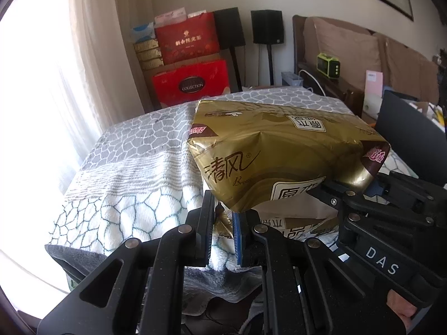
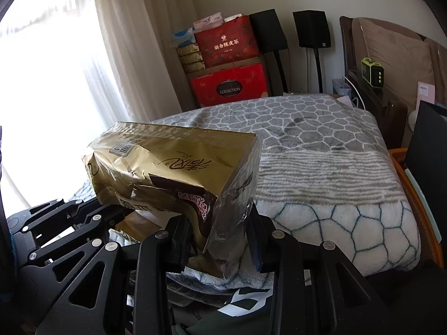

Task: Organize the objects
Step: 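Lift the gold package off the bed with both grippers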

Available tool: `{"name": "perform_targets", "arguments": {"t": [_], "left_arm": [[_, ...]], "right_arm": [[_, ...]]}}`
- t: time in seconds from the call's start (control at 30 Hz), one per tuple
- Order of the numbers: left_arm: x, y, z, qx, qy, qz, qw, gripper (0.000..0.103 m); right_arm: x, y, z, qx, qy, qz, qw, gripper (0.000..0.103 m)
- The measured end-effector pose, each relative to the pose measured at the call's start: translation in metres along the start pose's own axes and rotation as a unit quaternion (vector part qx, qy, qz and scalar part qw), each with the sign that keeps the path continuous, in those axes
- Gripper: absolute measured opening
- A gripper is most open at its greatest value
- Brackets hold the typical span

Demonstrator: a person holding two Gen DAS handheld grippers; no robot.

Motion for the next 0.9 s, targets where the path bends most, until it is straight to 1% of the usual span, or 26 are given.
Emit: {"name": "perform_targets", "arguments": {"t": [0.23,0.67,0.9], "left_arm": [[0.006,0.0,0.007,0.017,0.006,-0.001,0.9998,0.011],[0.009,0.003,0.011,0.021,0.019,-0.01,0.9995,0.012],[0.005,0.003,0.016,0.034,0.014,-0.001,0.9993,0.012]], "right_arm": [[0.006,-0.002,0.004,0.007,0.021,-0.016,1.0,0.033],[0.008,-0.003,0.009,0.013,0.027,-0.025,0.999,0.033],[0.01,-0.002,0.008,0.013,0.041,-0.038,0.998,0.033]]}}
Point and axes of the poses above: each gripper's, at about its wrist camera, not at the fingertips, and z roughly against the way its jaws point, x to its right, y to its top, the point moved 7 cm from there along -z, roughly the way its jaws point, and after that the axes turned 12 degrees about -x, right-handed, at the moved point
